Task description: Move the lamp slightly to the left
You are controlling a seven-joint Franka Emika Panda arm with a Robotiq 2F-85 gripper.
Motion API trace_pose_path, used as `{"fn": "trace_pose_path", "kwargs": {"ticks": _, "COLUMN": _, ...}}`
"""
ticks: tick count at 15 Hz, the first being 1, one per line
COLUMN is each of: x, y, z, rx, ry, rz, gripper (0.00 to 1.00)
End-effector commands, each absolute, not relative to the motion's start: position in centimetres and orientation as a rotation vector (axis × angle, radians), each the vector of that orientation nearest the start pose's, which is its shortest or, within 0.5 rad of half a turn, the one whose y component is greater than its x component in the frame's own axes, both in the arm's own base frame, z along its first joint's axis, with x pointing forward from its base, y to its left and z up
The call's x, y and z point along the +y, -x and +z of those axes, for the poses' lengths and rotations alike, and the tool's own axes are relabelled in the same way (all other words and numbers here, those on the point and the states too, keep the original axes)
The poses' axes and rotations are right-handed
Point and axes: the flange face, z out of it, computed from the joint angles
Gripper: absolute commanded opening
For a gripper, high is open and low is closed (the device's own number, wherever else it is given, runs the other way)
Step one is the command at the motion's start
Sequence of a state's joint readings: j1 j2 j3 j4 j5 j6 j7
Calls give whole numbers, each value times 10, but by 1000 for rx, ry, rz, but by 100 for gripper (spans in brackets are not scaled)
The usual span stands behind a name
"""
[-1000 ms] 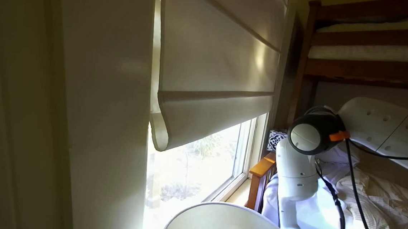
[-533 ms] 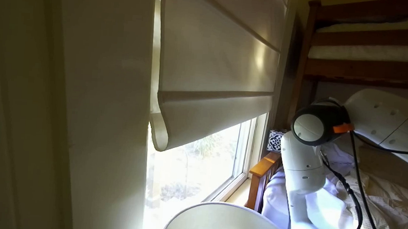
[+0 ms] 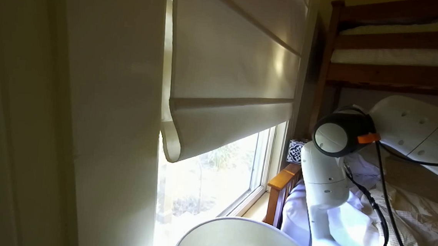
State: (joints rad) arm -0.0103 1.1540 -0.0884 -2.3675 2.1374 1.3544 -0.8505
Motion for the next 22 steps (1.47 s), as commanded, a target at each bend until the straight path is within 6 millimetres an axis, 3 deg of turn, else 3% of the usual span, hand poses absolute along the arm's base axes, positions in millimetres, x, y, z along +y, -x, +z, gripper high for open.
{"fn": "trace_pose_path", "kwargs": {"ticks": 1, "x": 42, "y": -293, "z": -84, "rx": 1178, "ry": 1130, "rz": 205, "gripper": 100}}
{"fn": "trace_pose_path", "kwargs": {"ticks": 7, "x": -1, "y": -269, "z": -30, "rx": 1070, "ry": 1266, "rz": 22, "gripper": 100}}
{"fn": "trace_pose_path", "kwargs": {"ticks": 10, "x": -7, "y": -269, "z": 1, "rx": 1002, "ry": 1365, "rz": -83, "gripper": 100}}
{"fn": "trace_pose_path", "kwargs": {"ticks": 16, "x": 1, "y": -256, "z": 70, "rx": 850, "ry": 1557, "rz": -300, "gripper": 100}}
{"fn": "trace_pose_path", "kwargs": {"ticks": 17, "x": -16, "y": -290, "z": 53, "rx": 826, "ry": 1605, "rz": -340, "gripper": 100}}
{"fn": "trace_pose_path", "kwargs": {"ticks": 21, "x": -18, "y": -320, "z": 73, "rx": 765, "ry": 1729, "rz": -529, "gripper": 100}}
{"fn": "trace_pose_path", "kwargs": {"ticks": 22, "x": -7, "y": -291, "z": 97, "rx": 747, "ry": 1760, "rz": -572, "gripper": 100}}
